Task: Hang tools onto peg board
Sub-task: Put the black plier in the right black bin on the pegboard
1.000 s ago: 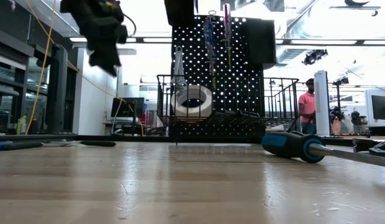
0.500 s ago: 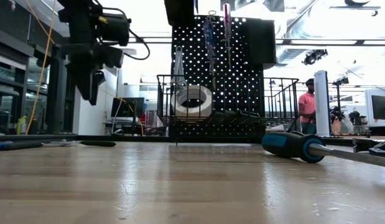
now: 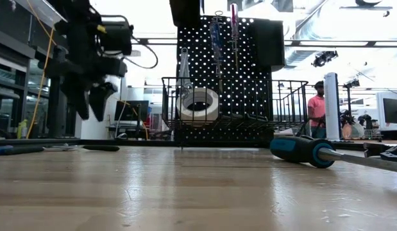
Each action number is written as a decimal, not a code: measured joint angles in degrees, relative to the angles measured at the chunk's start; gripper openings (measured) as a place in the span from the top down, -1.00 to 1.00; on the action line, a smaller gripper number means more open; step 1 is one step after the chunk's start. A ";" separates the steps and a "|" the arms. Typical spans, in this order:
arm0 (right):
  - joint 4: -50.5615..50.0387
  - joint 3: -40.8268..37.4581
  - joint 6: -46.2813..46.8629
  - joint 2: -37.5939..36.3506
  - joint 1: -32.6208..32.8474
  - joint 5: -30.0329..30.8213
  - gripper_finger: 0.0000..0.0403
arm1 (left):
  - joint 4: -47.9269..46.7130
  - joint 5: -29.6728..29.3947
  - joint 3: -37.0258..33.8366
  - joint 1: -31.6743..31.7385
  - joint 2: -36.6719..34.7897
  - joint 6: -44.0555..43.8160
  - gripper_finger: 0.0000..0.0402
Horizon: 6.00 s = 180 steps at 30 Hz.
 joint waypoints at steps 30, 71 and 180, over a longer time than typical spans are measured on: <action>-0.05 -0.04 2.95 0.02 1.20 -0.04 0.02 | 7.12 -3.92 -2.05 -0.55 15.79 -7.42 0.89; -1.85 -0.04 3.15 -0.28 0.92 -0.76 0.02 | -0.20 4.79 4.41 -0.48 7.77 -22.49 -0.05; -5.50 -0.07 7.38 -1.27 1.05 -8.46 0.02 | 10.30 -4.67 1.49 -8.92 18.23 2.49 0.99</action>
